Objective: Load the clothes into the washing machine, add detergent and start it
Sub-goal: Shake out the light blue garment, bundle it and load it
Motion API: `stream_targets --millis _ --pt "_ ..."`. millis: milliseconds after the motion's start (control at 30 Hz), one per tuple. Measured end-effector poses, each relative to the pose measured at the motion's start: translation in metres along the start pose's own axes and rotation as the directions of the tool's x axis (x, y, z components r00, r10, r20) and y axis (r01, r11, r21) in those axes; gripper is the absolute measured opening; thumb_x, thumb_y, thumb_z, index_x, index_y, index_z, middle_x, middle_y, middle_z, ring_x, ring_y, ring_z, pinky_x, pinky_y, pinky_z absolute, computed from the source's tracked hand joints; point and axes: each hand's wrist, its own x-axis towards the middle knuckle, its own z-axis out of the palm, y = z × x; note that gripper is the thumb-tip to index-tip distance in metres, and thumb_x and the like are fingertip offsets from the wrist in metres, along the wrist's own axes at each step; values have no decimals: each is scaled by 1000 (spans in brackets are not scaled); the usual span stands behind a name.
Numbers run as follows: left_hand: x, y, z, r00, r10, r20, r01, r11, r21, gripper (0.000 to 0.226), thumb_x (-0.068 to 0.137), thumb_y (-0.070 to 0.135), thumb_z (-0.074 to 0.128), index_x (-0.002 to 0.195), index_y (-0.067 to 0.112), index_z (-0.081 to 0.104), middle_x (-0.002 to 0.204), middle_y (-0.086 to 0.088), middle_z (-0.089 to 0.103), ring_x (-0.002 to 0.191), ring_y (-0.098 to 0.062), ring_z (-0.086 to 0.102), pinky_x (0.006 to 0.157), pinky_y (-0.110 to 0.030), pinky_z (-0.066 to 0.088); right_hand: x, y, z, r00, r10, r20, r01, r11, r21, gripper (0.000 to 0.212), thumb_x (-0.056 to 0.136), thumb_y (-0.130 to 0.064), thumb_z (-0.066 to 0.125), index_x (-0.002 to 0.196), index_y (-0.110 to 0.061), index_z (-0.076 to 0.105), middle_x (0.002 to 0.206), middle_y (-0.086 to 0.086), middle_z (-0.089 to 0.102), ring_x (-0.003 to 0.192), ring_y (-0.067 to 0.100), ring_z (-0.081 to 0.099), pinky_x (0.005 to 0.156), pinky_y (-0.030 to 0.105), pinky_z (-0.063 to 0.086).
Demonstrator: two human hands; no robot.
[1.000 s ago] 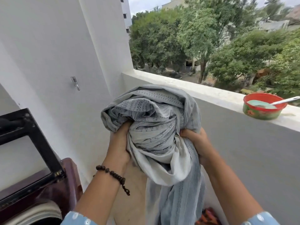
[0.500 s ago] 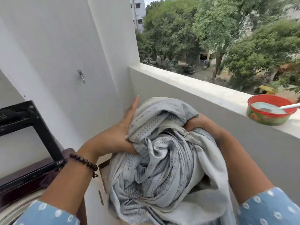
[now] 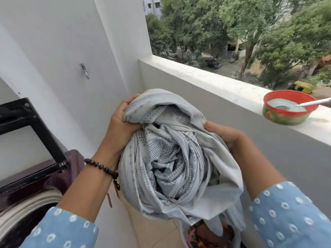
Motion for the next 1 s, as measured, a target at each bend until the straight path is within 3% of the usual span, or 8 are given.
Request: stream_targets --millis 133,233,333,433,600,700,833,1000 --pt "0 31 -2 1000 4 -18 -5 999 -44 118 43 48 95 139 0 46 122 -6 65 112 -21 63 95 -35 54 -12 23 -3 984 39 -176 -54 995 -79 23 83 -7 65 94 -26 73 51 -21 65 50 -12 59 54 7 47" --pt "4 46 -8 999 18 -35 -20 998 -58 114 44 46 95 138 0 48 116 -5 67 109 -24 64 93 -38 55 -12 37 -4 946 102 -307 -120 992 -40 24 101 6 36 103 -11 53 65 -10 65 59 0 59 54 13 47" --pt "3 51 -19 995 -12 -98 6 998 -57 120 42 45 96 140 -4 47 117 -12 67 108 -27 66 91 -39 56 -9 30 -11 920 -37 -389 26 999 -34 31 97 11 41 86 -11 60 57 -12 66 58 5 60 51 14 48" --pt "-3 48 -27 988 -43 -147 33 997 -66 107 49 35 94 138 -3 49 124 -21 65 114 -37 63 96 -49 54 -12 4 -25 871 -212 -444 210 976 -55 11 87 -3 64 94 -6 72 79 2 74 69 14 70 60 24 55" --pt "-11 40 -35 967 -4 -257 -1 1000 -17 86 58 23 87 135 2 55 112 -5 72 109 -28 67 92 -41 57 -20 -27 -41 810 -336 -481 416 907 67 41 75 -8 69 114 1 63 98 17 70 82 29 68 75 37 58" --pt "-8 39 -43 927 51 -371 -63 998 -23 65 69 19 74 131 6 59 113 -4 72 109 -25 68 97 -41 54 -15 -6 -25 896 -337 -290 390 909 149 59 76 -24 75 125 1 56 111 20 64 89 30 67 79 37 58" --pt "-9 43 -42 842 138 -521 -169 986 -11 80 64 24 76 137 2 52 131 -16 63 119 -27 62 104 -44 49 -4 36 -3 928 -349 -130 372 880 296 97 72 -46 82 147 -4 35 142 21 48 123 36 53 103 50 46" --pt "-10 38 -29 764 170 -622 -240 970 -29 77 71 16 74 140 -2 46 128 -12 61 108 -9 65 89 -22 52 -1 69 7 977 -150 -149 198 897 394 106 41 -52 96 131 -11 56 120 11 70 103 26 69 80 38 59"
